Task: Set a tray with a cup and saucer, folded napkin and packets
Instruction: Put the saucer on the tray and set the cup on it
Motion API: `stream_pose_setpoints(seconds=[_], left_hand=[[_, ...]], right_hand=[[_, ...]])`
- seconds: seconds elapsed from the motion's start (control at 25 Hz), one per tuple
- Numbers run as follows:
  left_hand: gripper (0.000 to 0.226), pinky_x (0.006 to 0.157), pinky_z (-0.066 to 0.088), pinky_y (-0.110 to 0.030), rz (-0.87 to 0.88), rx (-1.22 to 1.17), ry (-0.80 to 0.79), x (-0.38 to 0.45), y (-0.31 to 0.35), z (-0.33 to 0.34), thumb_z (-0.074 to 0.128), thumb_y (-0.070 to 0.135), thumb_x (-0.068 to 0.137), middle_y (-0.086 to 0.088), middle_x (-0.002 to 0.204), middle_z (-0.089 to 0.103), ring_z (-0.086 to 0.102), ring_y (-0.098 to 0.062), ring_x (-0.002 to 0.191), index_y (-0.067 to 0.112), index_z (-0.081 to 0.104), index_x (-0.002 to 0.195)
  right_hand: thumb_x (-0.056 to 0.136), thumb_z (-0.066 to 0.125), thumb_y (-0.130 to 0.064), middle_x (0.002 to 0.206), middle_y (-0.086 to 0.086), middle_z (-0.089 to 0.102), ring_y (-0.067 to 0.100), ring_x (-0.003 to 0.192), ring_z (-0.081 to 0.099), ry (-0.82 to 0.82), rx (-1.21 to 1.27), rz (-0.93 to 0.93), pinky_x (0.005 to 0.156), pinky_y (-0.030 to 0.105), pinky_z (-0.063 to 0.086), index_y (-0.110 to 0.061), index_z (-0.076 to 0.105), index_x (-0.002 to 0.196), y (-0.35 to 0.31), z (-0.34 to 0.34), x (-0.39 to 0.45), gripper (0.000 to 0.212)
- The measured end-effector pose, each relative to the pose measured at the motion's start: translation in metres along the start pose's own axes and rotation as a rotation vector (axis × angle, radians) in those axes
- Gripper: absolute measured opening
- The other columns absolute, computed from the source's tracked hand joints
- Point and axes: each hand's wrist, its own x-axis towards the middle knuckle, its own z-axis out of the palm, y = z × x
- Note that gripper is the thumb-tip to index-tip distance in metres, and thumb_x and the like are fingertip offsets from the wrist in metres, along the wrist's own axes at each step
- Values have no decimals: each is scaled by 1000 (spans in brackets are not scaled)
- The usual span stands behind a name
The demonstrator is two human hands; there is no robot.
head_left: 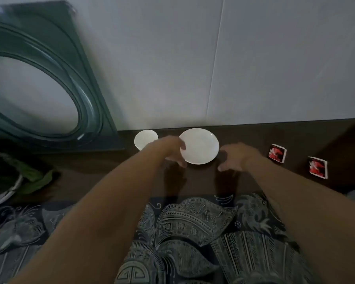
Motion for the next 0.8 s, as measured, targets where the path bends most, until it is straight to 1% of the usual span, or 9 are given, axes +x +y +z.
stream_pose_setpoints(seconds=[0.04,0.08,0.16,0.24,0.28,0.36,0.48,0.6,0.8], left_hand=[[84,100,45,-41,17,29,18,9,3,-6,82,47,63,0,135,53,49,-25,123,29,47,137],[89,97,45,-41,34,80,75,17,6,-10,83,47,62,-1,134,53,46,-25,124,28,44,139],[100,92,43,-42,73,215,158,34,11,-16,83,52,58,-3,131,51,35,-28,127,29,36,143],[120,99,33,-46,82,359,139,45,13,-10,83,60,50,-8,133,47,27,-32,128,29,21,148],[131,103,25,-50,65,407,99,48,11,-7,83,64,47,-10,136,45,25,-33,130,29,11,150],[144,109,8,-58,21,447,33,52,5,0,82,69,44,-12,142,41,23,-34,135,28,-6,151],[149,107,-8,-67,11,437,37,55,2,7,81,68,45,-14,148,34,18,-34,141,24,-14,151],[147,105,-13,-69,14,407,84,52,0,11,81,67,47,-15,148,31,17,-34,141,19,-10,152],[142,107,-12,-68,54,371,146,33,8,8,81,66,50,-15,149,29,16,-34,142,14,-3,152]], right_hand=[[71,78,-51,141,4,51,28,126,49,5,33,-11,102,46,44,-28,41,141,0,-3,11,82],[66,81,-50,142,5,49,29,126,48,20,51,-16,102,48,43,-27,38,142,-1,-4,21,91],[59,85,-52,150,10,37,33,134,38,25,55,16,107,50,38,-22,21,150,-2,-6,37,115],[55,87,-54,156,11,23,36,141,25,39,43,54,109,52,33,-19,4,154,-3,2,48,133],[54,87,-54,157,10,20,37,142,21,48,49,58,109,52,31,-18,0,154,-2,6,52,137],[54,88,-53,156,10,21,37,142,18,59,66,44,109,54,30,-16,0,154,-1,14,58,138],[56,88,-51,151,11,26,36,139,21,90,112,3,107,53,34,-15,4,153,-2,24,63,134],[58,88,-47,150,11,27,35,137,23,125,153,-3,106,50,35,-14,3,153,-4,29,62,132],[56,89,-46,144,12,32,35,134,26,165,143,-2,104,49,38,-13,6,152,-3,24,41,131]])
